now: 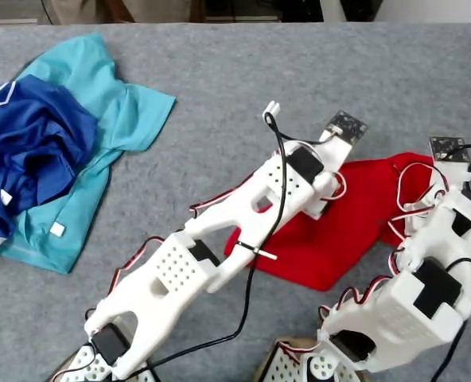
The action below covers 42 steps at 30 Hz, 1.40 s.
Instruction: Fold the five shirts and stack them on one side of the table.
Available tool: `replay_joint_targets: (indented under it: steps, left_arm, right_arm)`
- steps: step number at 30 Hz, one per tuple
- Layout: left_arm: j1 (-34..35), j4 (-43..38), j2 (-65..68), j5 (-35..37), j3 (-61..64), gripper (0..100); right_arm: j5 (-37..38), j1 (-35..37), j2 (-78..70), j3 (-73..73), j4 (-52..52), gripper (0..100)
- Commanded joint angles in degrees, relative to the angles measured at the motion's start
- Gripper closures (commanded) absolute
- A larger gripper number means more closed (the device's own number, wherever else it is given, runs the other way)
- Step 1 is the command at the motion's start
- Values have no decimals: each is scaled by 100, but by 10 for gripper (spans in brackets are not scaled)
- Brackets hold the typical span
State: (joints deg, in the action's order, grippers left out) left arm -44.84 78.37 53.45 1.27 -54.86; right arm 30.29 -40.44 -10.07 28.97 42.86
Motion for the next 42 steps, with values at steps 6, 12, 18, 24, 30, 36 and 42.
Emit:
replay_joint_targets:
  steps: [6,12,18,24,30,36,42]
  left_arm:
    - [70,-211,453,246,-53,879]
    - [62,-211,426,246,-53,879]
    - [53,-202,136,229,-53,986]
    - [9,-202,84,246,-44,981]
    - [18,202,-84,211,-457,981]
    - [70,1046,-198,88,-1758,981]
    - [70,2022,-198,-404,-3429,981]
  right_arm:
    - [-26,119,180,13,-97,990]
    - [-26,119,180,13,-97,990]
    - [-26,119,180,13,-97,990]
    - [-26,119,180,13,-97,990]
    - [-26,119,180,13,-97,990]
    - [-44,119,180,13,-97,990]
    - [-44,119,180,13,-97,990]
